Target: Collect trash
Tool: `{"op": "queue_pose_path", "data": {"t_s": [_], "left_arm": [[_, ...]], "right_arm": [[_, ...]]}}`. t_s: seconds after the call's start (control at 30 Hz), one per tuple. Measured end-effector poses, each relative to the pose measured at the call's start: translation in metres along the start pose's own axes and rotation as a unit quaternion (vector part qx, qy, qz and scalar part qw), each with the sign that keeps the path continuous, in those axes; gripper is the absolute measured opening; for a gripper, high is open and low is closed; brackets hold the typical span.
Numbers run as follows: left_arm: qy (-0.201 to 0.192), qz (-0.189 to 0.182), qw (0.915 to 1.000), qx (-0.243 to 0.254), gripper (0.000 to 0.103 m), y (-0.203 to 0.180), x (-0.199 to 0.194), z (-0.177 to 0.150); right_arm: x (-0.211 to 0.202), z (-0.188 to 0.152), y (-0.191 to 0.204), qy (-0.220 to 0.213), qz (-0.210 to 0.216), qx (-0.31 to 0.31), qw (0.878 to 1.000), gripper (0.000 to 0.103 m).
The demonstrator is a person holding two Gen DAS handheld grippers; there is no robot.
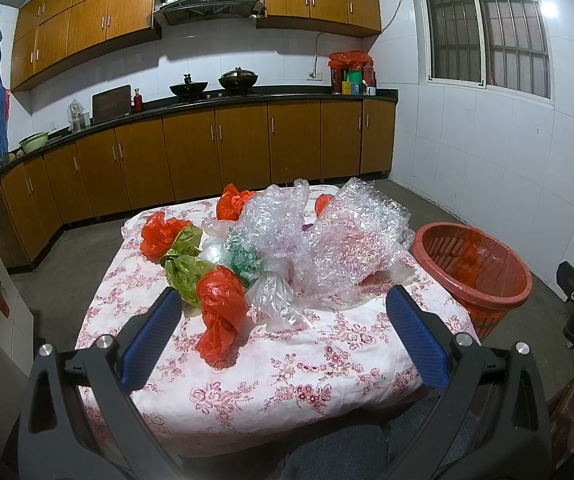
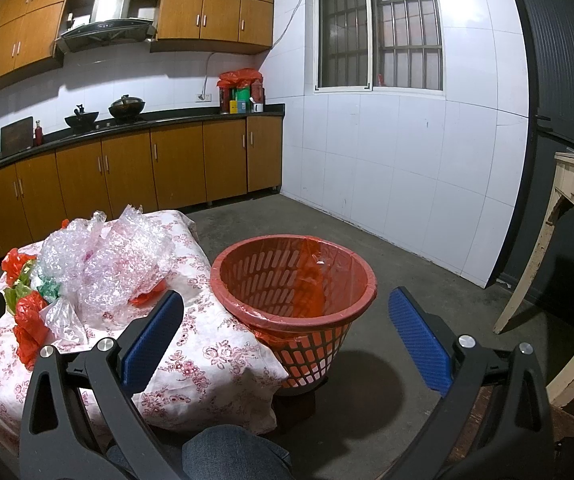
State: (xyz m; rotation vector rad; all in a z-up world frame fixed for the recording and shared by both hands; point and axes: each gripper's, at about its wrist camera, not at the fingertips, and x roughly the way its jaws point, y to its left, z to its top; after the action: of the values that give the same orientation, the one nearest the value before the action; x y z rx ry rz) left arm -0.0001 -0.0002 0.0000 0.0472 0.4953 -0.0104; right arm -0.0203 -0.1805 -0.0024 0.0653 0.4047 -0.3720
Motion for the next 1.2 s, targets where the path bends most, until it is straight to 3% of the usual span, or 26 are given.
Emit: {"op": "queue_pose_path", "data": {"t_s": [1.2], "left_arm": [[0.004,-0.002,1.0,-0.001,0.099,-0.0021,-0.0006,-0.0002]], "right_arm": [[0.0018,0.0007,0.0027,0.002,0.002,-0.001,1.0,0.101]]}}
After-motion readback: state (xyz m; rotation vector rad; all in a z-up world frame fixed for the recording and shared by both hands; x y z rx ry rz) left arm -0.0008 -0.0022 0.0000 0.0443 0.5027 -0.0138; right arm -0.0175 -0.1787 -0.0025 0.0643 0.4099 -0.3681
